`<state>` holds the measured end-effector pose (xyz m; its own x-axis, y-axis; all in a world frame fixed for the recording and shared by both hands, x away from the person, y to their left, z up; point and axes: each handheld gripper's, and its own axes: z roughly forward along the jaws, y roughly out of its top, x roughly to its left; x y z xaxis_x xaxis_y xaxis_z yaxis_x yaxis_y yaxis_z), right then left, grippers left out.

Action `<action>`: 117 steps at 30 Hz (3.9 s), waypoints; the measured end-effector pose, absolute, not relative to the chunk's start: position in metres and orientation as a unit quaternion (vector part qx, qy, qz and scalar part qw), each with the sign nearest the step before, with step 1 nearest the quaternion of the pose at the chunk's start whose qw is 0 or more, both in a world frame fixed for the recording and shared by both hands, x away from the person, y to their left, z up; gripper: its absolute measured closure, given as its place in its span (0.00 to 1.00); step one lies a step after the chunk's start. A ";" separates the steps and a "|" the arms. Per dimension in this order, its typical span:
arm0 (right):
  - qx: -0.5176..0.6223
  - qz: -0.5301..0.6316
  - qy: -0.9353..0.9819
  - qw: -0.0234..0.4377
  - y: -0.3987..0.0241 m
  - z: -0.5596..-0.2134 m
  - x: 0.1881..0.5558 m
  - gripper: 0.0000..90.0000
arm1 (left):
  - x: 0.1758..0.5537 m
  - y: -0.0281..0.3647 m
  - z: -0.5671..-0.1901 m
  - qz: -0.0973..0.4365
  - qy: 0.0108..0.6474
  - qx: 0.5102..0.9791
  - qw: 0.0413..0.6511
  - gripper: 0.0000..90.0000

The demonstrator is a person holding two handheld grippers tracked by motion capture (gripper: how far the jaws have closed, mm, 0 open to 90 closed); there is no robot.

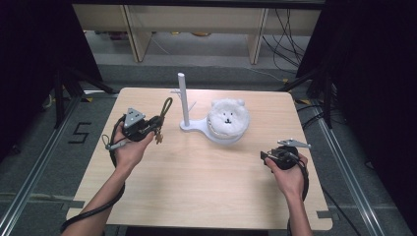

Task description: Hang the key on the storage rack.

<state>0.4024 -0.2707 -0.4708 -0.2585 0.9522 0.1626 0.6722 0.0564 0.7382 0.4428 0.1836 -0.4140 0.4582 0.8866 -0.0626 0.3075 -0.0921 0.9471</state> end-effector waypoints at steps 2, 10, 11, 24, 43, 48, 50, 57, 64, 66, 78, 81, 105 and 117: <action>0.577 0.366 0.705 0.191 -0.272 -0.471 0.403 0.56 | 0.444 0.183 -0.412 0.284 0.437 0.681 0.514 0.89; 0.565 0.367 0.712 0.196 -0.274 -0.471 0.403 0.56 | 0.451 0.184 -0.405 0.298 0.444 0.672 0.513 0.89; 0.565 0.367 0.713 0.196 -0.274 -0.471 0.403 0.56 | 0.452 0.184 -0.404 0.300 0.445 0.670 0.512 0.89; 0.562 0.375 0.711 0.194 -0.276 -0.471 0.404 0.56 | 0.456 0.185 -0.405 0.315 0.464 0.663 0.495 0.89; 0.563 0.374 0.710 0.195 -0.276 -0.472 0.404 0.56 | 0.459 0.153 -0.401 0.370 0.434 0.675 0.467 0.89; 0.566 0.367 0.711 0.199 -0.276 -0.470 0.403 0.56 | 0.458 0.147 -0.402 0.385 0.419 0.684 0.456 0.89; 0.567 0.367 0.711 0.198 -0.276 -0.470 0.403 0.56 | 0.458 0.145 -0.402 0.392 0.412 0.688 0.451 0.89; 0.565 0.374 0.710 0.193 -0.275 -0.472 0.404 0.56 | 0.457 0.142 -0.401 0.404 0.402 0.695 0.438 0.89; 0.564 0.375 0.710 0.192 -0.276 -0.472 0.404 0.56 | 0.456 0.136 -0.402 0.413 0.390 0.705 0.425 0.89; 0.564 0.375 0.710 0.192 -0.275 -0.472 0.404 0.56 | 0.457 0.135 -0.403 0.412 0.389 0.706 0.424 0.89; 0.564 0.377 0.710 0.190 -0.276 -0.472 0.404 0.56 | 0.458 0.130 -0.401 0.428 0.374 0.715 0.407 0.89; 0.565 0.377 0.709 0.190 -0.276 -0.472 0.404 0.56 | 0.457 0.130 -0.401 0.434 0.368 0.717 0.402 0.89; 0.566 0.371 0.710 0.194 -0.278 -0.471 0.403 0.56 | 0.466 0.123 -0.411 0.419 0.370 0.732 0.390 0.88; 0.568 0.371 0.709 0.193 -0.277 -0.471 0.403 0.56 | 0.473 0.122 -0.421 0.393 0.381 0.731 0.408 0.88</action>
<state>0.4029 -0.2771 -0.4714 -0.2797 0.9487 0.1475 0.6621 0.0794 0.7452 0.4726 0.1221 -0.4214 0.4015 0.8770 0.2639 0.2363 -0.3776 0.8953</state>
